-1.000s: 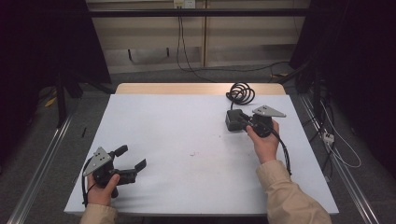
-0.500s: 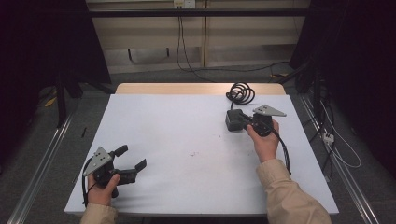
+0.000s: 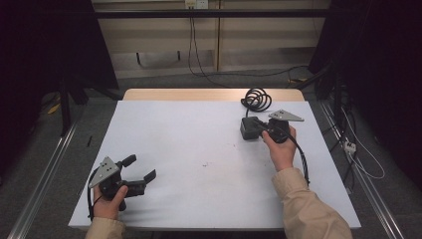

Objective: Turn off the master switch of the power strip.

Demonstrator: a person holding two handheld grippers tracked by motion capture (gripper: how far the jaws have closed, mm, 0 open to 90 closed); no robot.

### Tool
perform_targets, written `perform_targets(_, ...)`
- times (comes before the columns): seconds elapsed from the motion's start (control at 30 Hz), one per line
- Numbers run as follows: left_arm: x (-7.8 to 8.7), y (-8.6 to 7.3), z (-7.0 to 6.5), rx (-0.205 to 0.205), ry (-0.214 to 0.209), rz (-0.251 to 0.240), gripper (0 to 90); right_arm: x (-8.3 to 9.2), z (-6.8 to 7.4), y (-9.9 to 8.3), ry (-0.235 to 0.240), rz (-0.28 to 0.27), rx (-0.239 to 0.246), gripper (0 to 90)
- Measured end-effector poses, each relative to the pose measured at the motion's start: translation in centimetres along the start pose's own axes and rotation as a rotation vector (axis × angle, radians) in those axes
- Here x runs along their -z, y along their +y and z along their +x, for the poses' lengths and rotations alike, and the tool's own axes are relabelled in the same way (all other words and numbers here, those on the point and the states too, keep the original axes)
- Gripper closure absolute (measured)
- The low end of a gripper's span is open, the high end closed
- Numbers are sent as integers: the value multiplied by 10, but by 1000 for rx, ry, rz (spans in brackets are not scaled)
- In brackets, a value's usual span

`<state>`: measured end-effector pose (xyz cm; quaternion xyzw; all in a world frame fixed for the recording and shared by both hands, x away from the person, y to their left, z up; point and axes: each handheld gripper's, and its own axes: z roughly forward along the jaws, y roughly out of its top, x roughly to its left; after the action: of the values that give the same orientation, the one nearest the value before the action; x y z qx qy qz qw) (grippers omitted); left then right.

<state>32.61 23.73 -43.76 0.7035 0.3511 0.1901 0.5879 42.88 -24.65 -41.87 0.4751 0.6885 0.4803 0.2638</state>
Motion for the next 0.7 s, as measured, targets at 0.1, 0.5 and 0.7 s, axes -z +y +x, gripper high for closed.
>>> perform_targets(0.1, 0, 0, 0, 0, -1, -2, 47, -1, 0, 1, -1, 3, 2, 867)
perform_targets(0.5, 0, 0, 0, 1, 3, 0, 47, -7, -2, 0, -7, 9, 1, 887)
perform_targets(0.7, 0, 0, 0, 2, 5, 1, 48, -9, -3, -1, -9, 10, -1, 896)
